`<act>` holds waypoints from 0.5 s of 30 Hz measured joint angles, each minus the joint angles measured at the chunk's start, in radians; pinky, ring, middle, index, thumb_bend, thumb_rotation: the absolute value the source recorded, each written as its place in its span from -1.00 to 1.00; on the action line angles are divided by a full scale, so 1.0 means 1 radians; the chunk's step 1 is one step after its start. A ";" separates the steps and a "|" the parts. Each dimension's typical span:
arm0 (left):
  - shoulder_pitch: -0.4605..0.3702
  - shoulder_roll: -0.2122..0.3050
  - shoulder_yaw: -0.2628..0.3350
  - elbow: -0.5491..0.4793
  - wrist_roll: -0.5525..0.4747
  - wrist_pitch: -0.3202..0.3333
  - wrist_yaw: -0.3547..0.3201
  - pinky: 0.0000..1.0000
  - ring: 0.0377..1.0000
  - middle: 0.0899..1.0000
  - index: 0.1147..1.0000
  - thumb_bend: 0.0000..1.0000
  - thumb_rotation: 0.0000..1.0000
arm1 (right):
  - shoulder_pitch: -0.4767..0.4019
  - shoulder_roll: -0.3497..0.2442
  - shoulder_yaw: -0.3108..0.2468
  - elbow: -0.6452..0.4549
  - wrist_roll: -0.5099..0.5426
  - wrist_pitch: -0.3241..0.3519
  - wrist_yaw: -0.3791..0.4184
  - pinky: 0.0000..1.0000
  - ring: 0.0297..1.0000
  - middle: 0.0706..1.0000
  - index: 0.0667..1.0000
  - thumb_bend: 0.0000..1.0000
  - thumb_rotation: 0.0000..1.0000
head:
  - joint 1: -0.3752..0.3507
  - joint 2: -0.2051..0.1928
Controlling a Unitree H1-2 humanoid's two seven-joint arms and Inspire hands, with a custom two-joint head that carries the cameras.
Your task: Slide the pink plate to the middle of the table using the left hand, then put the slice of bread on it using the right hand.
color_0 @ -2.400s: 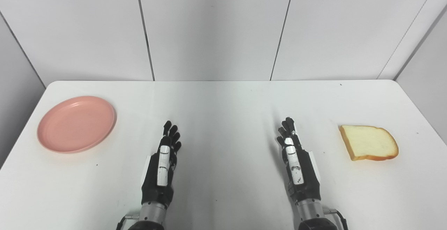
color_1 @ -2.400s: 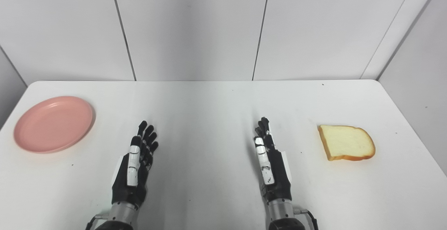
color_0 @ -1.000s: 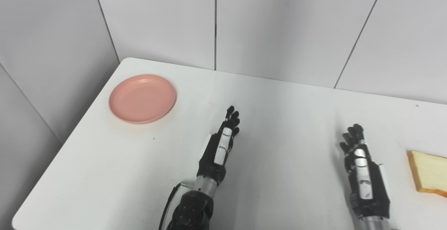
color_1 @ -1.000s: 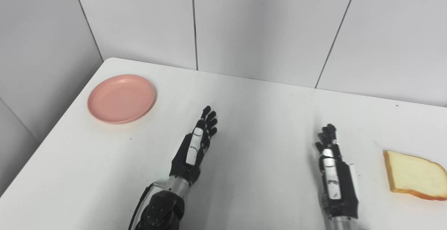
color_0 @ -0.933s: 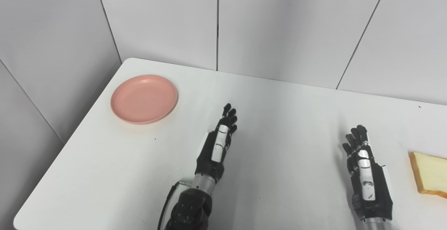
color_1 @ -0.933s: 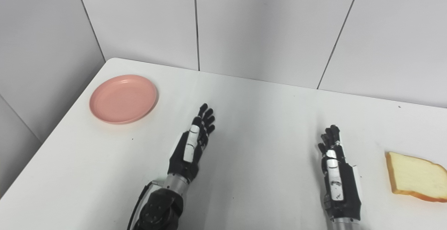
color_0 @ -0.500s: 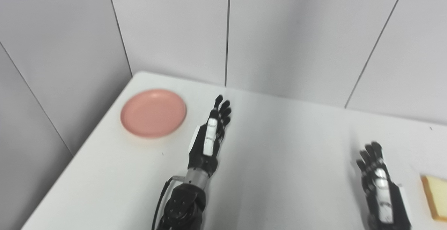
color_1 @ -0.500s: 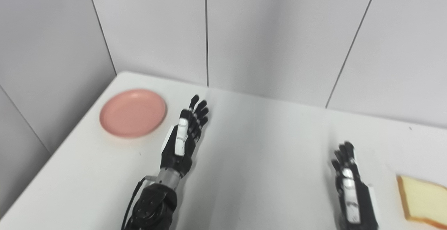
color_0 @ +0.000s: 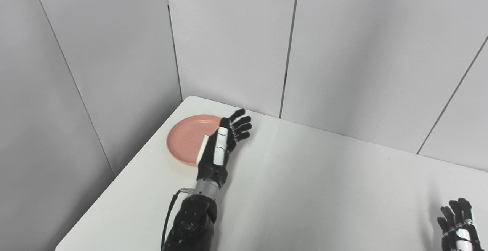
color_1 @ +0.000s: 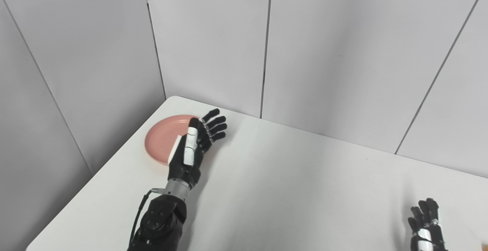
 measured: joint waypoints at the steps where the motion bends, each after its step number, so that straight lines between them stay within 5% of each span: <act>1: 0.000 0.013 0.005 0.000 -0.001 0.000 0.000 0.55 0.52 0.48 0.46 0.75 1.00 | 0.000 0.002 0.000 0.001 0.005 0.000 0.004 1.00 0.93 0.93 0.93 0.22 0.56 | -0.002 -0.005; 15: -0.016 0.123 0.137 0.104 -0.017 -0.057 0.025 0.43 0.42 0.40 0.38 0.79 1.00 | 0.003 0.019 0.007 -0.005 -0.005 -0.004 0.016 1.00 0.94 0.94 0.90 0.22 0.56 | -0.017 -0.021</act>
